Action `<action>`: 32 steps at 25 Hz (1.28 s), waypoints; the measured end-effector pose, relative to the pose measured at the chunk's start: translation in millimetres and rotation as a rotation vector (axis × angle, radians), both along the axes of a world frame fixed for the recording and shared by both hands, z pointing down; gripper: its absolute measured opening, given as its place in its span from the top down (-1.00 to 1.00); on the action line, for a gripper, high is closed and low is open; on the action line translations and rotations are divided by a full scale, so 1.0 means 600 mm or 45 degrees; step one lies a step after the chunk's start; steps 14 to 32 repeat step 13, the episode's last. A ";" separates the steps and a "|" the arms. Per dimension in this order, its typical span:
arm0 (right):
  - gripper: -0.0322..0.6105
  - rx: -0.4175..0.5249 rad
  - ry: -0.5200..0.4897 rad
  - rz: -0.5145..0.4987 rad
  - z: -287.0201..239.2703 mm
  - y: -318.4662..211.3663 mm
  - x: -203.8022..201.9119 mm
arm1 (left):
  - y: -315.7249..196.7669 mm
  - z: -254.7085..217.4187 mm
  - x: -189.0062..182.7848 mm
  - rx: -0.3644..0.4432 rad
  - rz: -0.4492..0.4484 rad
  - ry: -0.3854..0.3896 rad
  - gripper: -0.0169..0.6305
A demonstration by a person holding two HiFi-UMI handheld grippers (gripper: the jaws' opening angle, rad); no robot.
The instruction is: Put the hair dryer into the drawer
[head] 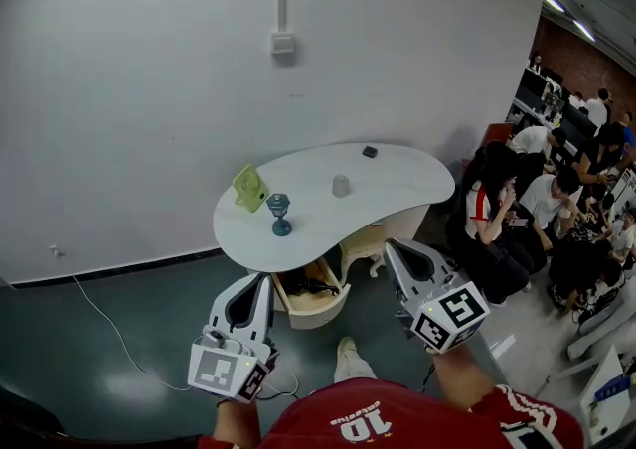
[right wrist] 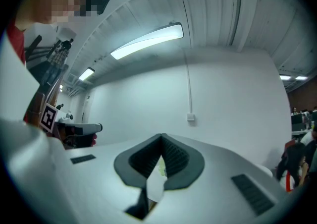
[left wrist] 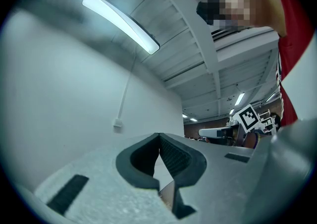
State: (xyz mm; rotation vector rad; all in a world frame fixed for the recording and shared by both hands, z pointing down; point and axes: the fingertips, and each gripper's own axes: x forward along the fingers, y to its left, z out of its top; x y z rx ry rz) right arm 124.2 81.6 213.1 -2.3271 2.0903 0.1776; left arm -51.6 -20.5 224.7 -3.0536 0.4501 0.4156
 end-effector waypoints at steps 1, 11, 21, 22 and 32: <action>0.89 0.001 0.006 0.008 0.000 0.002 0.001 | 0.001 0.001 0.000 -0.002 -0.001 0.001 0.95; 0.93 -0.003 0.027 0.051 0.002 -0.006 0.008 | -0.009 0.009 -0.002 -0.031 -0.004 0.004 0.95; 0.93 -0.002 0.022 0.052 0.004 -0.010 0.008 | -0.011 0.010 -0.001 -0.030 -0.004 0.002 0.95; 0.93 -0.002 0.022 0.052 0.004 -0.010 0.008 | -0.011 0.010 -0.001 -0.030 -0.004 0.002 0.95; 0.93 -0.002 0.022 0.052 0.004 -0.010 0.008 | -0.011 0.010 -0.001 -0.030 -0.004 0.002 0.95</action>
